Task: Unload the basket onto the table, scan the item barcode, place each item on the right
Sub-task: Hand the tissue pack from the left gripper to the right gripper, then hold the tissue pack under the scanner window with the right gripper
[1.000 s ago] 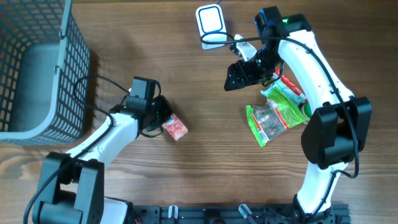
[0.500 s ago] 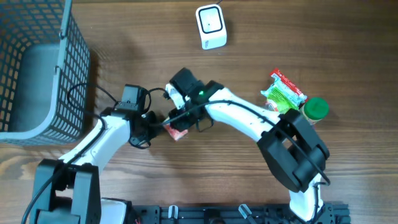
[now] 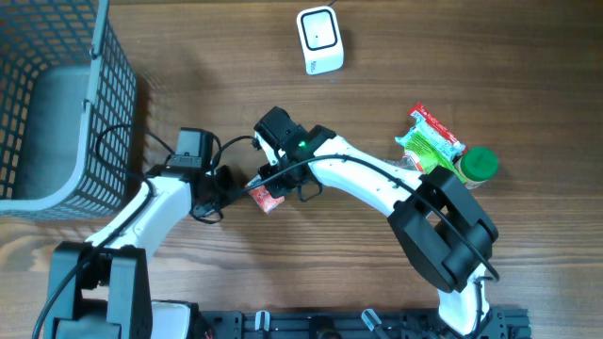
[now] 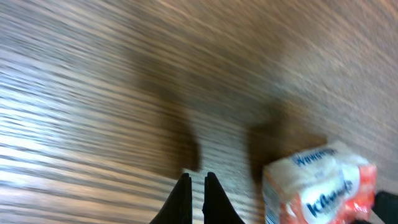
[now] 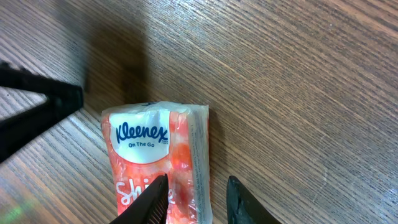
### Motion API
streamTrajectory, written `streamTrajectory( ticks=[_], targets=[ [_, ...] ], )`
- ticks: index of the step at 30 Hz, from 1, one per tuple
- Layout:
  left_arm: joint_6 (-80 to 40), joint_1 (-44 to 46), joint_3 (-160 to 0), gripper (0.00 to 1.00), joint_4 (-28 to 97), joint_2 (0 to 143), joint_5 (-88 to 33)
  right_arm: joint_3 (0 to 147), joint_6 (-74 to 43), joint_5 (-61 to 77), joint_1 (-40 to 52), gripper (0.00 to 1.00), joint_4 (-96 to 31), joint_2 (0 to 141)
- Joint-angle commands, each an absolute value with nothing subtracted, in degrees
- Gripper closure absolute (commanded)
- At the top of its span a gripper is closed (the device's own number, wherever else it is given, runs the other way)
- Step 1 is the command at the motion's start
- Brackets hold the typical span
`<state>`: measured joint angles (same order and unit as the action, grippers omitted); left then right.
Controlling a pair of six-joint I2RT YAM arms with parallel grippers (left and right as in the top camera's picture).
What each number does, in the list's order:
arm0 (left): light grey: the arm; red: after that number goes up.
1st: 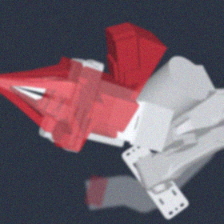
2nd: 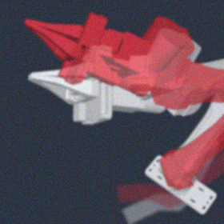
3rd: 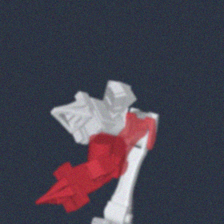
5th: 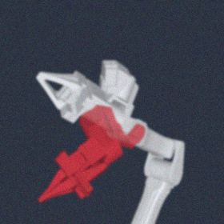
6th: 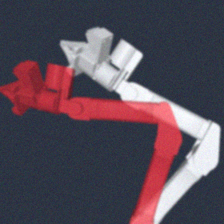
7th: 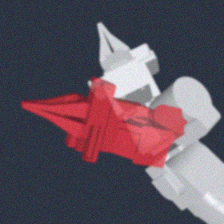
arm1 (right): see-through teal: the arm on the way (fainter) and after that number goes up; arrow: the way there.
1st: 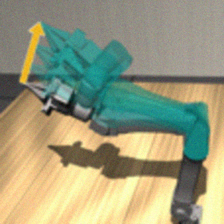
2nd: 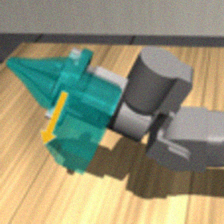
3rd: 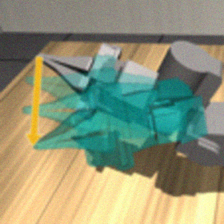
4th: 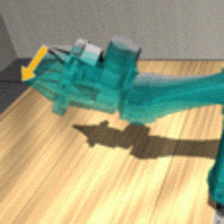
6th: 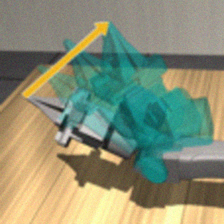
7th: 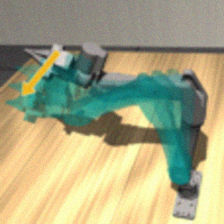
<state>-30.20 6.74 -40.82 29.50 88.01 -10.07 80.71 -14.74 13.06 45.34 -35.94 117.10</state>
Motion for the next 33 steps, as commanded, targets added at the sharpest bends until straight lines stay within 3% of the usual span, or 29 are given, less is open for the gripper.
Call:
streamTrajectory(
  ticks=[1,10,11,13,15,18,19,24,26,30,32,33],
  targets=[
    [-25.65,3.36,-42.44,0.95,29.26,86.56,-9.1,80.12,-15.2,14.0,45.8,0.68,-35.99,116.79],
    [-25.28,-0.38,-42.65,0.92,28.71,86.04,-1.41,80.12,-15.94,16.58,45.8,0.68,-35.59,119.22],
    [-25.28,-0.38,-42.65,0.91,28.69,86.04,-1.41,80.12,-16.71,16.53,45.8,0.61,-35.88,119.44],
    [-25.28,-0.38,-42.65,0.9,28.45,86.04,-1.43,80.12,-16.56,16.36,45.8,0.57,-35.75,119.7],
    [-25.28,-0.38,-42.65,0.87,28.21,86.04,-1.43,80.12,-16.58,16.36,45.8,0.62,-35.59,119.81],
    [-25.28,-0.38,-42.65,0.84,28.14,86.04,-1.67,80.12,-16.56,16.36,45.8,0.78,-35.59,119.81],
    [-25.26,-0.38,-42.65,0.8,27.88,86.04,-1.85,80.12,-16.56,16.34,45.8,0.78,-35.57,119.81],
    [-22.13,0.27,-42.65,0.82,25.5,86.04,-2.92,77.49,-18.11,16.58,45.8,0.71,-33.3,119.9],
    [-19.4,2.09,-42.65,0.76,24.29,86.04,-3.97,77.19,-19.84,17.04,45.78,0.93,-32.71,119.87],
    [-18.41,3.92,-42.65,0.68,22.87,86.04,-1.32,77.23,-19.49,18.31,45.47,0.93,-32.21,119.87],
    [-18.46,3.92,-42.65,0.67,22.44,86.04,-0.99,77.23,-19.49,18.28,45.47,0.8,-32.25,119.87],
    [-18.41,3.92,-42.65,0.66,22.46,86.26,-0.95,77.23,-19.51,18.31,45.47,0.96,-32.29,119.87]
  ],
)
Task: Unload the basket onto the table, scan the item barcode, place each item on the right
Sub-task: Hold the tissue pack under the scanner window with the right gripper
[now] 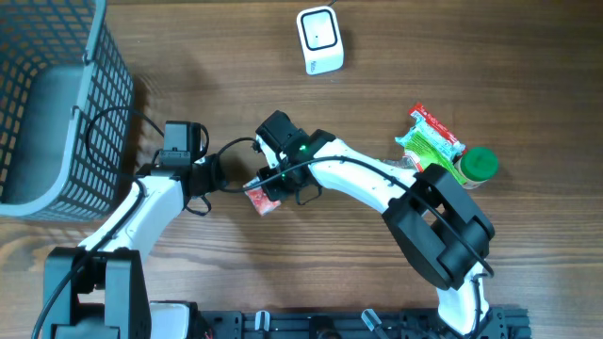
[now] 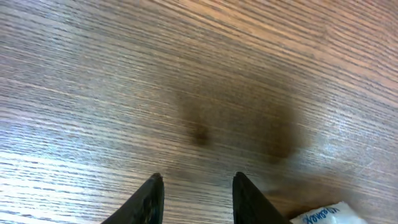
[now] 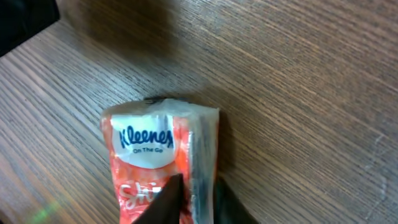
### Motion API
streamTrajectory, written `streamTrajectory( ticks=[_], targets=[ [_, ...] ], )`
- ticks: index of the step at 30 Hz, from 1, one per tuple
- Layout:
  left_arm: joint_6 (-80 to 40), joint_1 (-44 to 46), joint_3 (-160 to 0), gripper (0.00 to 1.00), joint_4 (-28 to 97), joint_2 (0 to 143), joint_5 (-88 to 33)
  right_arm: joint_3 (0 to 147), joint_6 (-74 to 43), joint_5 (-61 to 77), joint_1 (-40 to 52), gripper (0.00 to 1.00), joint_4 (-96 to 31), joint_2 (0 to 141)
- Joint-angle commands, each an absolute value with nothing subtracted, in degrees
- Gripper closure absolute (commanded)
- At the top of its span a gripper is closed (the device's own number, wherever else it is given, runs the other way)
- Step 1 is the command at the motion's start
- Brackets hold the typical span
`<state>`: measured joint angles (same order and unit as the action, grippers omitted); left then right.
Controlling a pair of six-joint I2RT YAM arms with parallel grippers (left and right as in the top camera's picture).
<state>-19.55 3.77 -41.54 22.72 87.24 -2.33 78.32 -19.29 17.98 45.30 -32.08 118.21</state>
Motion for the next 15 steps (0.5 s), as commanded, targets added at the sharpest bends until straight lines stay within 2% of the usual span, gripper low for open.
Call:
streamTrajectory(
  ticks=[1,2,6,7,8,9,12,15],
  targets=[
    [-18.41,3.9,-42.65,0.56,22.2,86.59,-0.95,77.23,-19.46,18.5,45.47,0.96,-32.18,119.85],
    [-18.41,3.92,-42.65,0.5,21.76,86.91,-0.97,77.34,-18.31,20.03,44.88,0.96,-32.18,119.11],
    [-18.15,3.92,-42.65,0.44,19.86,87.0,-0.99,77.45,-11.35,35.42,35.53,0.96,-36.75,107.79],
    [-18.22,3.92,-42.65,0.32,18.81,87.0,-0.99,77.45,-8.1,39.64,32.6,0.96,-40.01,104.01],
    [-18.24,3.92,-42.65,0.09,18.52,87.0,-0.97,77.45,-5.76,41.56,29.95,0.96,-43.44,100.36],
    [-18.24,3.92,-42.65,0.0,18.65,87.0,-0.97,77.45,-3.9,42.13,27.22,0.96,-46.68,96.82],
    [-18.17,3.92,-42.65,0.0,19.03,87.0,-0.99,77.45,2.09,51.03,16.93,0.96,-53.25,87.07],
    [-12.36,3.92,-42.65,0.0,18.5,87.0,-1.91,77.38,5.76,72.79,9.45,0.96,-53.63,84.95]
  ],
)
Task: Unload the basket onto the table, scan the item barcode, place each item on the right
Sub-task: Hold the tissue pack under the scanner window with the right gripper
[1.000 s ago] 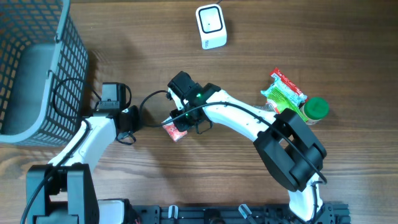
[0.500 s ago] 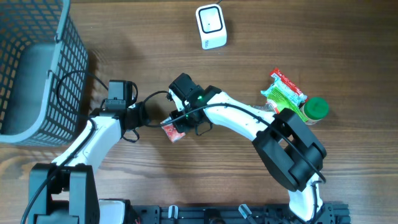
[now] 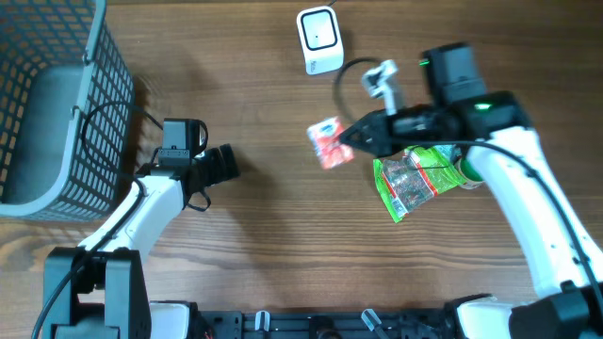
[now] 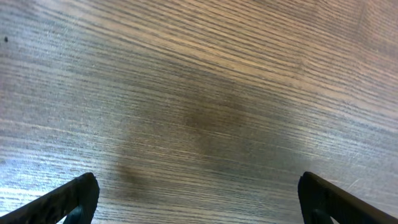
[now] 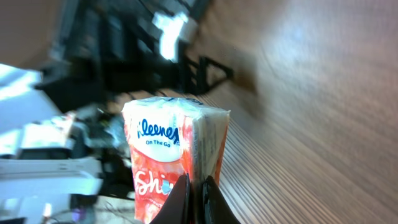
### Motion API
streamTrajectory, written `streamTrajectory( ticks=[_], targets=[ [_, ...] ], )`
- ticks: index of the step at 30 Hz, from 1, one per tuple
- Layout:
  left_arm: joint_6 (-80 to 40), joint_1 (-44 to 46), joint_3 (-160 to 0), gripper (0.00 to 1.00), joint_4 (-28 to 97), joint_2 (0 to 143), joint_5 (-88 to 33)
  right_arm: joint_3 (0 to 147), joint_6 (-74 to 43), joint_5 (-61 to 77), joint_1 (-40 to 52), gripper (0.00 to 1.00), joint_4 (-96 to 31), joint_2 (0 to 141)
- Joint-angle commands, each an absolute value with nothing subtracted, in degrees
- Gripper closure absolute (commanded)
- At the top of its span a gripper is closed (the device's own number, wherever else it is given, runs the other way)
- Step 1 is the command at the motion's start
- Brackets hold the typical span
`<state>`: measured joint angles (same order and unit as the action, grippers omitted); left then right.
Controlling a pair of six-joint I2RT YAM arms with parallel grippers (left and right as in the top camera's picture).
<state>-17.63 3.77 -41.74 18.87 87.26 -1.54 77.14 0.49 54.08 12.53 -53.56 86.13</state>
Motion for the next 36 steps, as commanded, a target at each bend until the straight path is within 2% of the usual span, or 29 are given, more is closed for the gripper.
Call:
streamTrajectory(
  ticks=[1,3,9,12,15,18,23,25,26,28,29,32,36],
  targets=[
    [-12.38,3.92,-42.65,0.0,18.83,87.0,-1.98,77.28,7.57,78.32,8.45,0.96,-53.65,84.95],
    [-12.36,4.03,-42.65,0.0,20.23,87.02,-4.23,77.28,12.38,92.44,7.97,0.96,-52.58,84.95],
    [-12.4,4.03,-42.65,0.0,23.44,87.0,-4.45,77.3,2.44,92.95,7.97,0.96,-44.73,84.84],
    [-12.4,4.03,-42.65,0.0,24.14,87.0,-4.45,77.3,-11.81,92.95,7.97,0.96,-34.04,84.84],
    [-12.4,4.03,-42.65,0.0,24.25,87.0,-4.45,77.3,-32.49,92.92,8.01,0.96,-13.06,84.84],
    [-12.4,4.03,-42.65,0.0,24.23,87.0,-4.45,77.28,-33.01,92.79,8.01,0.96,-11.73,84.86],
    [-12.4,4.03,-42.65,0.0,24.23,87.0,-4.45,77.12,-29.78,89.23,8.01,0.96,-16.62,84.88],
    [-12.4,4.01,-42.65,0.0,24.25,87.0,-4.45,77.12,-28.73,83.18,8.01,0.96,-18.65,84.9],
    [-12.4,4.03,-42.65,0.0,24.23,87.0,-4.45,77.12,-23.7,75.53,8.03,0.96,-21.63,84.9],
    [-12.4,4.01,-42.65,0.0,24.25,87.0,-4.45,77.12,-18.74,46.94,8.43,0.96,-32.67,84.9],
    [-12.4,4.01,-42.65,0.0,24.23,87.0,-4.45,77.12,-17.67,38.37,8.91,0.96,-34.68,84.9],
    [-12.4,4.01,-42.65,0.0,24.23,87.0,-4.45,79.96,-18.0,33.26,9.15,0.96,-35.0,84.9],
    [-12.4,4.01,-42.65,0.0,24.23,87.0,-4.45,93.08,-18.0,24.47,9.21,0.96,-43.11,87.7]
  ],
)
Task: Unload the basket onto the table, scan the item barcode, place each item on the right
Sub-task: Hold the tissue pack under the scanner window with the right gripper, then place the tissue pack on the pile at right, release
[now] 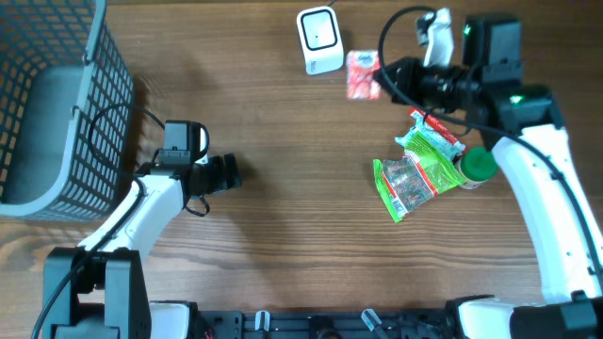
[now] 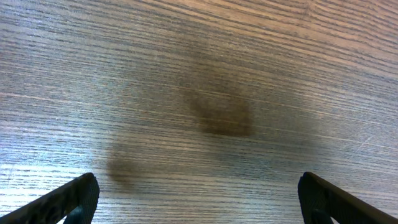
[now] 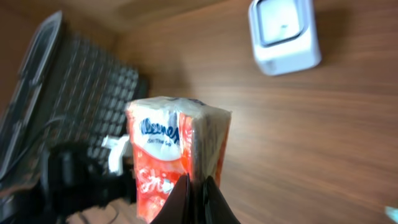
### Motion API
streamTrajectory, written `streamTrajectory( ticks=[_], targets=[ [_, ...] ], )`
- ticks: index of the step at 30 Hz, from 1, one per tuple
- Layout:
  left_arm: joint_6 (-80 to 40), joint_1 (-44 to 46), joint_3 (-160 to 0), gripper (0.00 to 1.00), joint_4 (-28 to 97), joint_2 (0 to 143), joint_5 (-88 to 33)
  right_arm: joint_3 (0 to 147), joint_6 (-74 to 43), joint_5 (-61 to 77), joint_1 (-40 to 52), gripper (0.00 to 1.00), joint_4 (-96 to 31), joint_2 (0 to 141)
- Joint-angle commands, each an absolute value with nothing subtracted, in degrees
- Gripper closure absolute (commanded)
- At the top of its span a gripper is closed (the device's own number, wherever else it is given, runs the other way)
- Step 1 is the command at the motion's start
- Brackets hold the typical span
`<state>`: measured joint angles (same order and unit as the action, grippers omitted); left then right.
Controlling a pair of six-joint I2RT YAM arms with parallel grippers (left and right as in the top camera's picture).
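Observation:
A red and white Kleenex tissue pack (image 1: 362, 73) hangs in the air just right of the white barcode scanner (image 1: 319, 40) at the table's far edge. My right gripper (image 3: 194, 184) is shut on the pack (image 3: 177, 155), pinching its seam edge; the scanner (image 3: 285, 34) shows at the top of that view. My left gripper (image 2: 196, 199) stands wide open over bare wood at the left of the table, its fingers (image 2: 68, 198) at the frame corners with nothing between them.
A grey wire basket (image 1: 57, 104) fills the far left corner. A green snack bag (image 1: 415, 179), a red and green packet (image 1: 435, 132) and a green-capped bottle (image 1: 479, 165) lie at the right, under my right arm.
My right gripper has carried the tissue pack from mid-table up and to the right, now beside the scanner. My left arm has barely shifted and stays open.
The tissue pack lay on the table between both grippers, the left shut beside it and the right open around its edge. Then the right shut on it while the left drew back and opened. The pack was then held aloft mid-table, and now beside the scanner.

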<state>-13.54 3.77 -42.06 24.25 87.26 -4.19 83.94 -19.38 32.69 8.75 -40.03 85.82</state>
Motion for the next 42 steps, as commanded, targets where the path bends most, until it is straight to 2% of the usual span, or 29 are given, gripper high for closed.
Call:
streamTrajectory(
  ticks=[1,4,6,9,11,17,20,23,26,28,32,36,40,41,42],
  targets=[
    [-12.4,4.03,-42.65,0.0,24.25,87.0,-4.43,97.76,-16.73,22.83,9.34,0.96,-46.0,89.58],
    [-12.4,4.03,-42.65,0.0,24.23,87.0,-4.45,113.56,-13.47,17.32,10.61,0.96,-54.65,98.41],
    [-12.38,4.01,-42.65,0.0,24.23,87.0,-4.45,120.77,-10.72,10.17,13.72,0.96,-55.4,105.21],
    [-12.38,4.03,-42.65,0.0,24.23,87.0,-4.45,120.84,-7.51,0.03,19.57,0.96,-51.05,111.26],
    [-12.4,4.01,-42.65,0.0,24.23,87.0,-4.45,120.73,-4.05,-14.9,25.17,0.96,-47.16,118.74],
    [-12.4,4.03,-42.65,0.0,24.23,87.0,-4.45,120.73,-0.08,-34.37,28.6,0.96,-37.58,132.31],
    [-12.4,4.01,-42.65,0.0,24.25,87.0,-4.45,120.75,-0.54,-34.48,28.53,0.96,-36.05,132.42],
    [-12.4,4.01,-42.65,0.0,24.23,87.0,-4.45,120.75,-4.45,-33.47,28.25,0.96,-40.56,126.61],
    [-12.4,4.01,-42.65,0.0,24.23,87.0,-4.45,120.75,-6.24,-21.63,26.89,0.96,-50.04,116.53],
    [-12.4,4.01,-42.65,0.0,24.23,87.0,-4.45,120.75,-8.49,-14.26,24.69,0.96,-61.6,109.78],
    [-12.4,4.03,-42.65,0.0,24.23,87.0,-4.45,118.24,-9.34,-6.72,17.3,0.96,-81.6,107.42],
    [-12.4,4.01,-42.65,0.0,24.23,87.0,-4.43,102.43,-9.58,-4.03,12.45,0.96,-82.98,107.39],
    [-12.4,4.01,-42.65,0.0,24.23,87.0,-4.45,88.12,-9.78,-7.05,11.38,0.96,-76.75,107.39],
    [-12.4,4.01,-42.65,0.0,24.23,87.0,-4.45,87.55,-9.28,-7.05,11.38,0.92,-75.66,107.39],
    [-12.4,4.03,-42.65,0.0,24.23,87.0,-4.45,87.57,-9.15,-7.05,11.38,0.76,-75.33,107.33]
  ],
)
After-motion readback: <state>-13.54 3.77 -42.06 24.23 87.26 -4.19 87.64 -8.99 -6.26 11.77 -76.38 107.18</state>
